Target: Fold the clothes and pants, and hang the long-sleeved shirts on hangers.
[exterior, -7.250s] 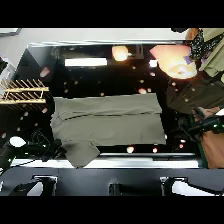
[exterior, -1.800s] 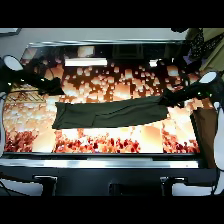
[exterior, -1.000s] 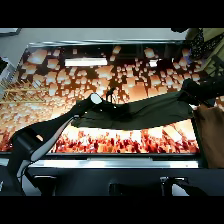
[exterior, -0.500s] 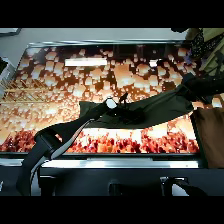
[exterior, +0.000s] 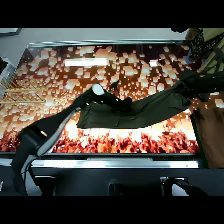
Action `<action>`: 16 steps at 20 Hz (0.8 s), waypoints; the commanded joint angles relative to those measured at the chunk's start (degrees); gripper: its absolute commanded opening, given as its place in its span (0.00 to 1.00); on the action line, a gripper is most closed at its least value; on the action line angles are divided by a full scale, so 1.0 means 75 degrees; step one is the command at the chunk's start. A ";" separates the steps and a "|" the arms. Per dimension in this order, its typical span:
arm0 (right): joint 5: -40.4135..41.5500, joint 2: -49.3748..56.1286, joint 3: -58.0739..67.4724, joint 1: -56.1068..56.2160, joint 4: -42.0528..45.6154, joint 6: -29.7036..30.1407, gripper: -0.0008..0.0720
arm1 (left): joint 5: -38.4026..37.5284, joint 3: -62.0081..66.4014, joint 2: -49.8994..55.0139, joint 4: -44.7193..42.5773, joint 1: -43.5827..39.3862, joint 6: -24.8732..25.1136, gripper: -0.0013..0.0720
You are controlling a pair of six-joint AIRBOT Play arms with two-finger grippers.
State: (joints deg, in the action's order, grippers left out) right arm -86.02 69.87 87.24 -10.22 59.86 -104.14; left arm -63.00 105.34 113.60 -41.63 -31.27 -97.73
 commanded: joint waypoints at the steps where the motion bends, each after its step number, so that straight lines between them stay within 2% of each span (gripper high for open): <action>1: 0.0326 0.0035 0.0006 0.0670 -0.0504 -0.0108 0.05 | -0.1649 0.0009 -0.1282 -0.1926 0.1247 -0.0006 0.03; 4: 0.1166 0.0254 0.0006 0.1944 -0.0472 -0.0670 0.05 | -0.2798 0.0009 -0.2632 -0.3200 0.2498 0.0230 0.03; 8: 0.2559 0.0906 0.0006 0.3587 -0.0493 -0.1215 0.05 | -0.4013 0.0009 -0.3928 -0.3576 0.4071 0.0513 0.03; 12: 0.3940 0.1711 0.0006 0.4701 -0.0720 -0.1445 0.05 | -0.4057 0.0006 -0.4546 -0.3576 0.5033 0.0481 0.03; 16: 0.5004 0.2436 0.0006 0.5269 -0.1300 -0.1463 0.05 | -0.4051 -0.0032 -0.4572 -0.3576 0.5272 0.0425 0.03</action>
State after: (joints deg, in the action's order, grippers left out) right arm -55.92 84.47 87.24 25.65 53.10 -114.54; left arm -92.62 105.23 80.36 -67.88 6.13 -94.48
